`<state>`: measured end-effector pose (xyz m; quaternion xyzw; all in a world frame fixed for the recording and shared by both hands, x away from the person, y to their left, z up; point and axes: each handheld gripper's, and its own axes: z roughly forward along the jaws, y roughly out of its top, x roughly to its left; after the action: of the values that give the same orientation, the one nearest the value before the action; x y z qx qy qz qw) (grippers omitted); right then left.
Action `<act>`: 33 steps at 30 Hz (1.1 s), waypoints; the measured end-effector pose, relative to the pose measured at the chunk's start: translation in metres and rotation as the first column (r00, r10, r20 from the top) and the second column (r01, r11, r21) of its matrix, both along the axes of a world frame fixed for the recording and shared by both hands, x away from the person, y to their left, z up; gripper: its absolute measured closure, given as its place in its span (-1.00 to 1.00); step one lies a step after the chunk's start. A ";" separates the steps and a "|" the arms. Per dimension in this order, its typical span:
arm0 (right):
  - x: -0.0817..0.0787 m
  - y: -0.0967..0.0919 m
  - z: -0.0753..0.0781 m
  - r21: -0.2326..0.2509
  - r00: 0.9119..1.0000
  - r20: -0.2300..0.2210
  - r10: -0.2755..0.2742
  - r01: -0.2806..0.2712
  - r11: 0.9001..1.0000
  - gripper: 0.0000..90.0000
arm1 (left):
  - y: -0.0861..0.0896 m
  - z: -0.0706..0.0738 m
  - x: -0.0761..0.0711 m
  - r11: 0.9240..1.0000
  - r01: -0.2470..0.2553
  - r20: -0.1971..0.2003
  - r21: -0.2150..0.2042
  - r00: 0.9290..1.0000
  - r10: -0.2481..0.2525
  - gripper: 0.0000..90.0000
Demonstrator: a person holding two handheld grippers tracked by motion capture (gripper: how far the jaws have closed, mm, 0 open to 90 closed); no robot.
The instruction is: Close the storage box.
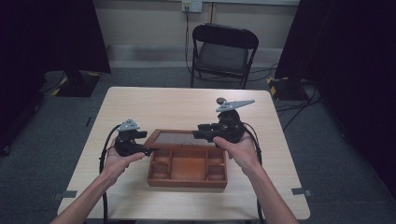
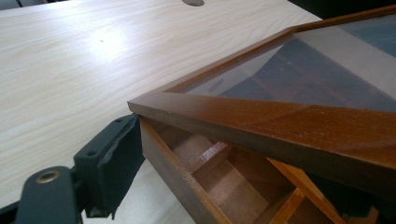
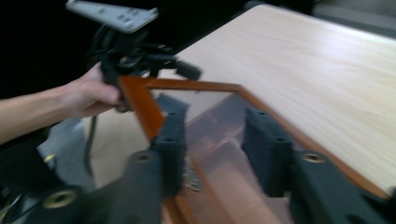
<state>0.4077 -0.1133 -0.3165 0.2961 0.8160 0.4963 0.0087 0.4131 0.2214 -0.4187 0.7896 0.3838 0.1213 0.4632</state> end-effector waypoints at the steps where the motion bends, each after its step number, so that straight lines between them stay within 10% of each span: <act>1: 0.000 0.002 -0.001 -0.001 1.000 -0.005 0.014 -0.014 1.000 0.47 | 0.000 0.000 0.000 1.000 -0.001 0.000 0.000 1.000 0.001 -0.65; 14: -0.001 0.022 -0.017 -0.020 0.987 -0.093 0.133 -0.136 0.991 0.74 | 0.000 -0.005 -0.003 1.000 0.015 -0.004 0.010 1.000 -0.015 -0.64; 33: 0.008 0.020 -0.031 -0.003 0.969 -0.181 0.169 -0.173 0.985 0.80 | -0.002 -0.009 -0.006 0.999 0.033 -0.018 0.017 0.999 -0.033 -0.64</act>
<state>0.4156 -0.0931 -0.3472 0.2682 0.8406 0.4588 -0.1050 0.4075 0.2198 -0.4280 0.8010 0.3735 0.1101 0.4547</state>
